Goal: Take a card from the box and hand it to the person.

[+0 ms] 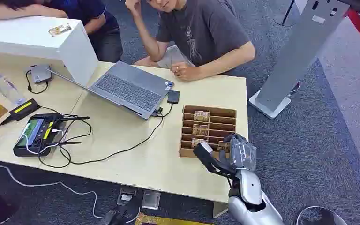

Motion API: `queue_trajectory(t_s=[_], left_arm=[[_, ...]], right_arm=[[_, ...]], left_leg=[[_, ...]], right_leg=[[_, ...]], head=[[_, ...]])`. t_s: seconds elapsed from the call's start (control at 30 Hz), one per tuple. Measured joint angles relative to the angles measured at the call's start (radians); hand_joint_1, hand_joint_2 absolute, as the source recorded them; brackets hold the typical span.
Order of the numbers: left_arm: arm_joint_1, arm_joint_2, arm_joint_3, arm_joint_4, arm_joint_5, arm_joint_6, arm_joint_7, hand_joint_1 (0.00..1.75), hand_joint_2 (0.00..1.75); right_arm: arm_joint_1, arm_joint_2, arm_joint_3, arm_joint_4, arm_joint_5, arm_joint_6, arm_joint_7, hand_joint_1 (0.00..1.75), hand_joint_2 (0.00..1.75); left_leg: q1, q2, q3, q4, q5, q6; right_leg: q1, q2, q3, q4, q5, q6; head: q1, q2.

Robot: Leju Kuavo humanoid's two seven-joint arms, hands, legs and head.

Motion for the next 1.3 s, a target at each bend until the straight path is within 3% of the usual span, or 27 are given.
queue_trajectory(t_s=[0.3, 0.4, 0.47, 0.9, 1.3], left_arm=[[0.000, 0.000, 0.000, 0.000, -0.002, 0.000, 0.002, 0.00, 0.00], [0.000, 0.000, 0.000, -0.001, -0.003, 0.000, 0.003, 0.00, 0.00], [0.000, 0.000, 0.000, -0.001, -0.004, 0.000, 0.003, 0.00, 0.00], [0.000, 0.000, 0.000, -0.002, -0.002, 0.010, 0.001, 0.00, 0.00], [0.000, 0.000, 0.000, -0.002, -0.002, 0.010, -0.001, 0.00, 0.00]], right_arm=[[-0.001, 0.000, 0.000, 0.000, 0.000, 0.006, -0.001, 0.89, 1.75], [-0.001, 0.000, 0.000, 0.000, 0.000, 0.008, -0.002, 1.17, 1.75], [-0.002, 0.000, 0.000, 0.000, 0.003, 0.008, -0.003, 1.26, 1.75], [-0.007, 0.009, 0.004, 0.006, 0.019, 0.010, -0.005, 1.27, 1.75], [-0.008, 0.010, 0.004, 0.010, 0.019, 0.018, -0.003, 1.45, 1.75]], left_leg=[[0.000, 0.000, 0.000, 0.000, 0.000, 0.000], [0.000, 0.000, 0.000, 0.000, 0.000, 0.000], [0.000, 0.000, 0.000, 0.000, 0.000, 0.000], [0.000, 0.000, 0.001, 0.000, 0.000, 0.000], [0.000, 0.000, 0.002, 0.000, 0.000, 0.000]], right_leg=[[0.000, 0.000, 0.000, 0.000, 0.000, 0.000], [0.000, 0.000, 0.000, 0.000, 0.000, 0.000], [0.000, 0.000, 0.000, 0.000, 0.000, 0.000], [0.000, 0.000, 0.001, 0.000, 0.000, 0.000], [0.000, 0.000, 0.002, 0.000, 0.000, 0.000]], head=[[0.000, 0.000], [0.000, 0.000], [0.000, 0.000], [0.000, 0.000], [0.000, 0.000]])
